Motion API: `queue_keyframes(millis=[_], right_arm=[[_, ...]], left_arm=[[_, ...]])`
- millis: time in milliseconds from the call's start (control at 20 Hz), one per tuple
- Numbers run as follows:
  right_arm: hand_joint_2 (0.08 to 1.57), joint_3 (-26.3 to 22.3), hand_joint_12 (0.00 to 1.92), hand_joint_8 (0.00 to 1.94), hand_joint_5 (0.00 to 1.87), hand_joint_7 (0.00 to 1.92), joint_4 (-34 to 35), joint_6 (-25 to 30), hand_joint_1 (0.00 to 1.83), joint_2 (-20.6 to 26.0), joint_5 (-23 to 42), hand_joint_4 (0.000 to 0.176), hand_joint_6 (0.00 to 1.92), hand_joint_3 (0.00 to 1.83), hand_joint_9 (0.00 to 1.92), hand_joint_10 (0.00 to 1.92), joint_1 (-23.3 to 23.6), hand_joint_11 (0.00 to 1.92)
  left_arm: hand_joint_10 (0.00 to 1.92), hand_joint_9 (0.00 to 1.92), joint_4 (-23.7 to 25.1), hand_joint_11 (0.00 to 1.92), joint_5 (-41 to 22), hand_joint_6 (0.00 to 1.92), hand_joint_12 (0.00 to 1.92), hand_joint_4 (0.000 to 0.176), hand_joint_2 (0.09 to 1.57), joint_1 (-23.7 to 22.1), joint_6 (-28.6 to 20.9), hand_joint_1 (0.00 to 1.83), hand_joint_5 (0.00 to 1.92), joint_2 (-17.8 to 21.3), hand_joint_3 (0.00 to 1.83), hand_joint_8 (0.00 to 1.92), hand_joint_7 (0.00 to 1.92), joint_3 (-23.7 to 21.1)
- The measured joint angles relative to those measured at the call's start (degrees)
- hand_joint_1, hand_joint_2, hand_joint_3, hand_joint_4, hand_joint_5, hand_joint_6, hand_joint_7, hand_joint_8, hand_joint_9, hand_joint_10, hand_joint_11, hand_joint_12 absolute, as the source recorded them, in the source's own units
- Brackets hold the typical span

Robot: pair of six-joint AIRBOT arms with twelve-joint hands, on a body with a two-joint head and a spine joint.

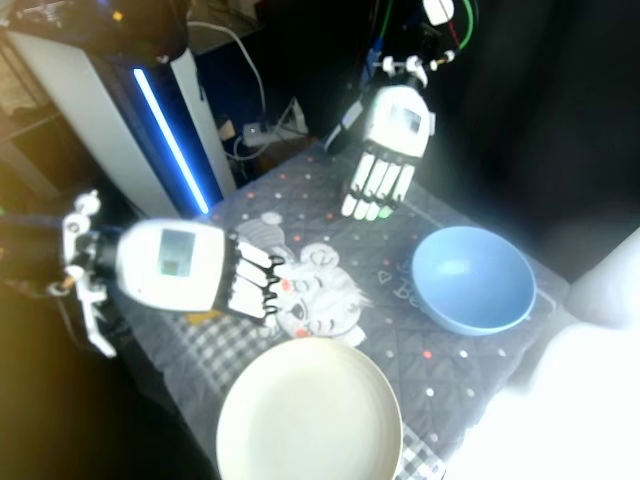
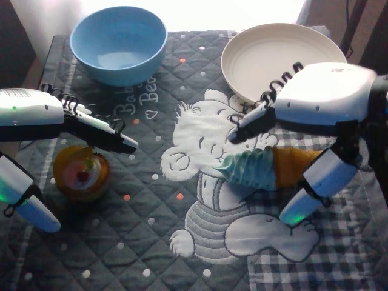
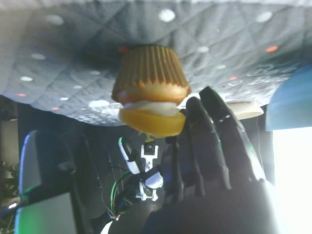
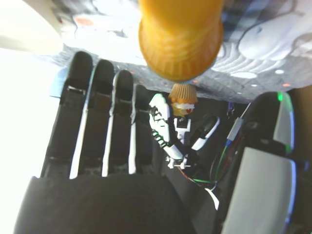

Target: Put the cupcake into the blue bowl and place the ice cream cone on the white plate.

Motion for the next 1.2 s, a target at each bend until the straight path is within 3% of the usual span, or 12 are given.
queue_keyframes(millis=[200, 450, 550, 650, 700, 750, 800, 850, 950, 1050, 1200], right_arm=[[0.68, 1.4, 0.45, 0.01, 0.62, 0.76, 1.9, 0.0, 0.73, -1.1, -0.2, 0.0, 0.0, 0.0, 0.8, 0.01, -1.4, 0.59], [0.74, 1.8, 0.55, 0.0, 0.67, 0.81, 3.0, 0.0, 0.74, -1.7, -0.3, 0.0, 0.0, 0.0, 0.83, 0.0, -2.1, 0.57], [0.81, 2.0, 0.59, 0.0, 0.7, 0.86, 3.0, 0.0, 0.77, -1.7, -0.3, 0.0, 0.0, 0.0, 0.88, 0.01, -2.1, 0.57], [0.92, 2.0, 0.88, 0.01, 0.82, 0.99, 3.2, 0.0, 0.9, -1.7, -0.3, 0.0, 0.01, 0.0, 0.95, 0.01, -2.1, 0.52], [0.92, 2.0, 0.88, 0.01, 0.82, 0.99, 3.2, 0.0, 0.9, -1.7, -0.2, 0.0, 0.01, 0.0, 0.95, 0.01, -2.1, 0.52], [0.99, 2.0, 1.19, 0.01, 0.9, 1.11, 3.4, 0.0, 1.11, -1.7, 0.0, 0.0, 0.01, 0.0, 1.1, 0.04, -2.1, 0.61], [0.99, 2.0, 1.19, 0.01, 0.9, 1.11, 3.5, 0.0, 1.11, -1.7, 0.1, 0.0, 0.01, 0.0, 1.1, 0.04, -2.1, 0.61], [1.05, 2.1, 1.03, 0.63, 0.99, 1.24, 3.6, 0.2, 1.27, -1.7, 0.3, 0.0, 0.79, 0.0, 1.41, 0.06, -2.1, 1.06], [1.03, 2.1, 0.98, 0.64, 1.09, 1.27, 3.6, 0.2, 1.29, -1.7, 0.5, 0.0, 0.66, 0.0, 1.5, 0.06, -2.1, 1.16], [1.03, 2.1, 0.99, 0.6, 1.08, 1.29, 3.6, 0.2, 1.29, -1.7, 0.6, 0.0, 0.67, 0.0, 1.52, 0.06, -2.1, 1.17], [1.04, 2.1, 1.13, 0.68, 1.08, 1.27, 3.7, 0.2, 1.3, -1.7, 0.7, 0.0, 0.61, 0.0, 1.55, 0.05, -2.1, 1.12]], left_arm=[[0.0, 0.55, 0.0, 0.25, 0.7, 0.0, 0.88, 0.0, 0.79, 0.5, 0.0, 0.92, 0.42, -0.7, 0.0, 0.0, 0.48, 0.6], [0.01, 0.57, 0.0, 0.25, 1.6, 0.01, 0.89, 0.0, 0.81, 1.0, 0.0, 1.02, 0.46, -1.7, 0.01, 0.01, 0.51, 1.2], [0.02, 0.69, 0.4, 0.34, 1.7, 0.02, 0.94, 0.0, 0.89, 1.3, 0.0, 1.14, 0.63, -2.3, 0.01, 0.02, 0.67, 1.4], [0.05, 0.95, 0.3, 0.57, 1.7, 0.02, 0.97, 0.0, 0.98, 1.3, 0.0, 1.35, 0.88, -2.7, 0.0, 0.01, 0.91, 1.8], [0.05, 0.95, 0.0, 0.57, 1.8, 0.02, 0.97, 0.0, 0.98, 1.5, 0.0, 1.35, 0.88, -2.8, 0.0, 0.01, 0.91, 1.9], [1.04, 1.02, -0.2, 0.77, 1.8, 1.03, 1.0, 0.0, 1.09, 1.7, -0.1, 1.38, 0.91, -2.9, 0.0, 0.8, 0.97, 2.2], [1.04, 1.02, -0.5, 0.77, 1.8, 1.03, 1.0, 0.0, 1.09, 1.7, -0.1, 1.38, 0.91, -2.9, 0.0, 0.8, 0.97, 2.2], [1.19, 0.9, -0.5, 0.75, 1.9, 1.15, 1.02, 0.0, 1.12, 1.7, 0.0, 1.37, 0.94, -3.0, 0.0, 0.82, 0.93, 2.2], [1.2, 0.86, -0.4, 0.73, 1.9, 1.16, 1.02, 0.0, 1.13, 1.9, 0.1, 1.37, 0.95, -3.1, 0.0, 0.84, 0.92, 2.2], [1.21, 0.85, -0.2, 0.71, 2.2, 1.18, 1.02, 0.0, 1.13, 1.9, 0.3, 1.36, 0.95, -3.1, 0.0, 0.81, 0.94, 2.2], [1.22, 0.85, -1.3, 0.72, 2.2, 1.21, 1.08, 0.0, 1.14, 1.9, 1.5, 1.36, 0.93, -3.1, 0.0, 0.84, 0.91, 2.2]])
